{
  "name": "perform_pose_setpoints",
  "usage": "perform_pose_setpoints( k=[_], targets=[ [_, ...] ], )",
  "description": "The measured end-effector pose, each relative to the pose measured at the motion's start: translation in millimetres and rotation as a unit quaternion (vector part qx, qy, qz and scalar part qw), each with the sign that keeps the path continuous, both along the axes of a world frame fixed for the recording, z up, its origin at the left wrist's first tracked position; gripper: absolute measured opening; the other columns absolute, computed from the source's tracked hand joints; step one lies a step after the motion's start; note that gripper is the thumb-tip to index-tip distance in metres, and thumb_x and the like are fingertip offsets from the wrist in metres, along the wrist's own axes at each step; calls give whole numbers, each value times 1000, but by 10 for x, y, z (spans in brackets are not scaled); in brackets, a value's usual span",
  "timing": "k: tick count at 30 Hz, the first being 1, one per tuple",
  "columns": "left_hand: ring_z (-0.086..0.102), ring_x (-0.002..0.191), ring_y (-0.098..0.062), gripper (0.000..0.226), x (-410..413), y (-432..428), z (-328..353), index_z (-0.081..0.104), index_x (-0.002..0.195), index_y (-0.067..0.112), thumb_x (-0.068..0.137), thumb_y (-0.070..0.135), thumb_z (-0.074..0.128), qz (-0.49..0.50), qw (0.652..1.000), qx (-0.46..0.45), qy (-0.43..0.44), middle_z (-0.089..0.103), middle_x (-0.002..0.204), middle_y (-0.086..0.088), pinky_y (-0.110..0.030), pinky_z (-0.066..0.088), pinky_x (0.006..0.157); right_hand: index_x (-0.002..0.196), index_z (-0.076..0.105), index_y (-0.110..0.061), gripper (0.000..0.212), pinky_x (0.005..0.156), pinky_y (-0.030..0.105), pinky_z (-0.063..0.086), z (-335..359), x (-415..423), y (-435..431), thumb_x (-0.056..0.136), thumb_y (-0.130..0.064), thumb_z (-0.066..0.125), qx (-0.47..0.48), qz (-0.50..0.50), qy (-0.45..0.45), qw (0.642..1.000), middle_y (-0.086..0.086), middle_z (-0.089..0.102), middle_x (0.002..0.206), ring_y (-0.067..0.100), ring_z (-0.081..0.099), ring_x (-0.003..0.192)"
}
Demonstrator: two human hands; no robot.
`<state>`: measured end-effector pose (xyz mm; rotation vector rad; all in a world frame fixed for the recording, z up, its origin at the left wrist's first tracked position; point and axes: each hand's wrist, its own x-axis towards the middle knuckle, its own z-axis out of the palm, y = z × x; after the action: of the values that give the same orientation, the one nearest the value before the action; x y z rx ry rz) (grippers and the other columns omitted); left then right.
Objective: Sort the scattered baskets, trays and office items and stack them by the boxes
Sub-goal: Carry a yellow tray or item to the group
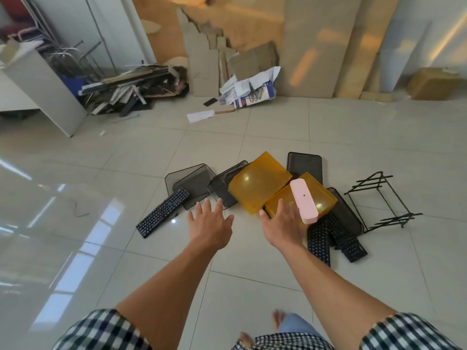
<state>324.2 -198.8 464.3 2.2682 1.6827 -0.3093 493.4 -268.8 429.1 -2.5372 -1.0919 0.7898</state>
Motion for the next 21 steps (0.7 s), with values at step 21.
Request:
perform_pose_setpoints(
  k=[21],
  targets=[
    [0, 155, -32, 67, 1185, 2337, -192, 4, 161, 27, 104, 56, 23, -50, 997, -33, 39, 3, 169, -9, -55, 4, 124, 160, 13, -25, 81, 120, 62, 14, -447, 1125, 2188, 96, -70, 36, -16, -82, 29, 996, 7, 8, 170, 33, 7, 155]
  ],
)
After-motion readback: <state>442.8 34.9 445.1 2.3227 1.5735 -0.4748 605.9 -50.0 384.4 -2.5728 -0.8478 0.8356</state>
